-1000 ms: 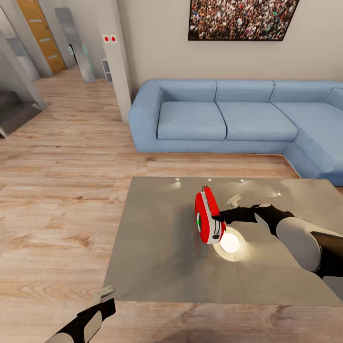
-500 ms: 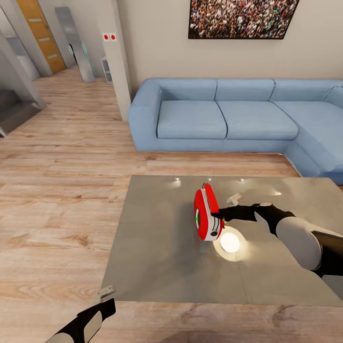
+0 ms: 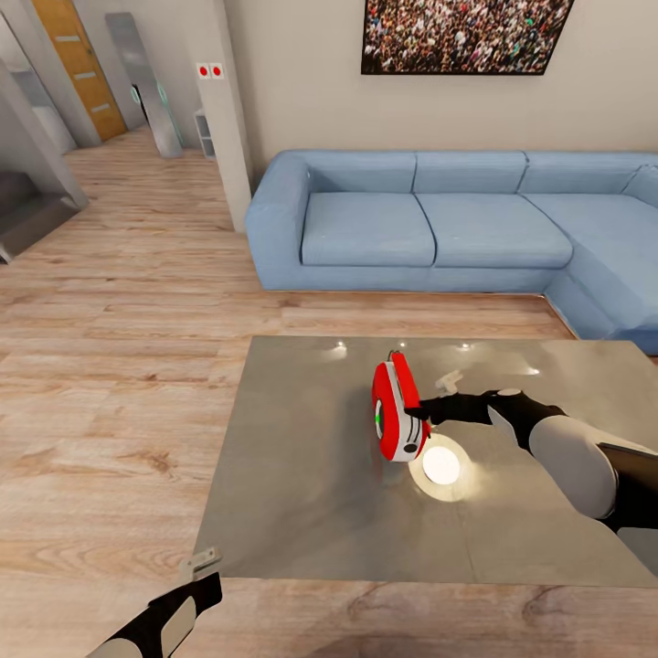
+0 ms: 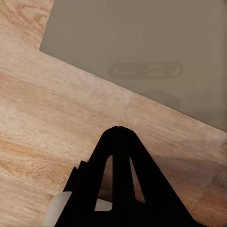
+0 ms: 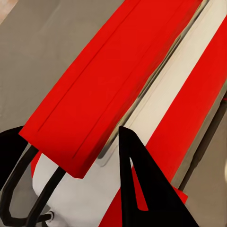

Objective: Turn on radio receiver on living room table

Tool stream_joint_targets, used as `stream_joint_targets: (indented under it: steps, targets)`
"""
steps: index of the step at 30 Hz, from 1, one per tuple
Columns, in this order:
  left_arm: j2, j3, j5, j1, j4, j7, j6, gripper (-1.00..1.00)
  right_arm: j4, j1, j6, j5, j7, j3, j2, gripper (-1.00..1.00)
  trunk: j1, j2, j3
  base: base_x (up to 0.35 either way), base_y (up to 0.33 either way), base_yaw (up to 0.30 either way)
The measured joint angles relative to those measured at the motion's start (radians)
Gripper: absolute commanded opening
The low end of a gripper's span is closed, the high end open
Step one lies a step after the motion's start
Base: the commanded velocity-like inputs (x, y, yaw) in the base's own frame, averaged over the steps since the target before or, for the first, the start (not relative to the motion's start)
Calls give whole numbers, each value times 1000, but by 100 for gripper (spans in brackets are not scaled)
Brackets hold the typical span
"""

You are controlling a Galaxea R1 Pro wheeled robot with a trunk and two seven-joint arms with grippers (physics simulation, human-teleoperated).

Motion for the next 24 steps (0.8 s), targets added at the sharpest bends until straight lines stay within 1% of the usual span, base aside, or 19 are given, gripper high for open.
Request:
stream_joint_targets:
  steps: [1, 2, 3, 13, 22, 24]
  targets:
    - [0, 0, 0, 0, 0, 0, 0, -100, 0, 0, 0, 2, -1, -2, 1, -100, 0, 0, 0, 0, 0, 0]
    - [0, 0, 0, 0, 0, 0, 0, -100, -1, 0, -1, 4, -2, -3, 2, 100, 0, 0, 0, 0, 0, 0]
    - [0, 0, 0, 0, 0, 0, 0, -100, 8, 1, 2, 18, -4, 30, 2, 100, 0, 0, 0, 0, 0, 0]
    - [0, 0, 0, 0, 0, 0, 0, -100, 8, 7, 2, 20, -23, 30, 3, 100, 0, 0, 0, 0, 0, 0]
    - [4, 0, -2, 0, 0, 0, -1, -100, 8, 7, 2, 21, -25, 30, 3, 100, 0, 0, 0, 0, 0, 0]
    - [6, 0, -3, 0, 0, 0, -2, -100, 8, 7, 2, 20, -25, 30, 3, 100, -7, 14, 6, 0, 0, 0]
